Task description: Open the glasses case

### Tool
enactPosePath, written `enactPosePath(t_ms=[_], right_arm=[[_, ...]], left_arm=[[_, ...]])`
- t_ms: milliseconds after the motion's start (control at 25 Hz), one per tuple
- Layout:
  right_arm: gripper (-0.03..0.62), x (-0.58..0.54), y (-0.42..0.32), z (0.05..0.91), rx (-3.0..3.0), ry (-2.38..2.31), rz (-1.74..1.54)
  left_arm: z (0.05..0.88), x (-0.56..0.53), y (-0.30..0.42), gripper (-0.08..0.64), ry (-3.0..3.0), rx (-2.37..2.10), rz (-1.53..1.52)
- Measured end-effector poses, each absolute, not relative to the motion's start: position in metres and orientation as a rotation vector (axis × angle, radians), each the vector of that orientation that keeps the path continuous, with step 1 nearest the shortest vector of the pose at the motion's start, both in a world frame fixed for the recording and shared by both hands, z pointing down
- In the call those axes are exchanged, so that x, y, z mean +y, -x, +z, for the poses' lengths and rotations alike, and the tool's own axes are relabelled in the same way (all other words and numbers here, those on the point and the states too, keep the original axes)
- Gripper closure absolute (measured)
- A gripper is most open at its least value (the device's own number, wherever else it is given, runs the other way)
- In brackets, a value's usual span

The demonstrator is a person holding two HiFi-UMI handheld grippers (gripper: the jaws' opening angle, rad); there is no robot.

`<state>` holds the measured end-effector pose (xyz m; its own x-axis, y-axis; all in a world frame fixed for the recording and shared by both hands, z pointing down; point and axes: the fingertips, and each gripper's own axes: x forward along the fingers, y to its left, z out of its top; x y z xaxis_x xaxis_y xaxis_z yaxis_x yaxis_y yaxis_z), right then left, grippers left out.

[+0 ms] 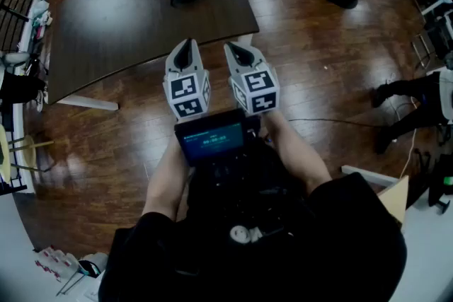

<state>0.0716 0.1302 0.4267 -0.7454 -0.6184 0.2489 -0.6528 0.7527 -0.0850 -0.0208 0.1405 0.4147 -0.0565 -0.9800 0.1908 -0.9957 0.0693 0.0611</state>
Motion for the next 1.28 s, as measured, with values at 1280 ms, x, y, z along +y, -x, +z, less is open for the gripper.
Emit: enactPosePath(t_ms=[1280], right_arm=[[0.574, 0.111, -0.091, 0.427, -2.771, -0.986, 0.254]], left_arm=[[0.415, 0.125, 0.002, 0.56, -1.998, -2.188, 0.142]])
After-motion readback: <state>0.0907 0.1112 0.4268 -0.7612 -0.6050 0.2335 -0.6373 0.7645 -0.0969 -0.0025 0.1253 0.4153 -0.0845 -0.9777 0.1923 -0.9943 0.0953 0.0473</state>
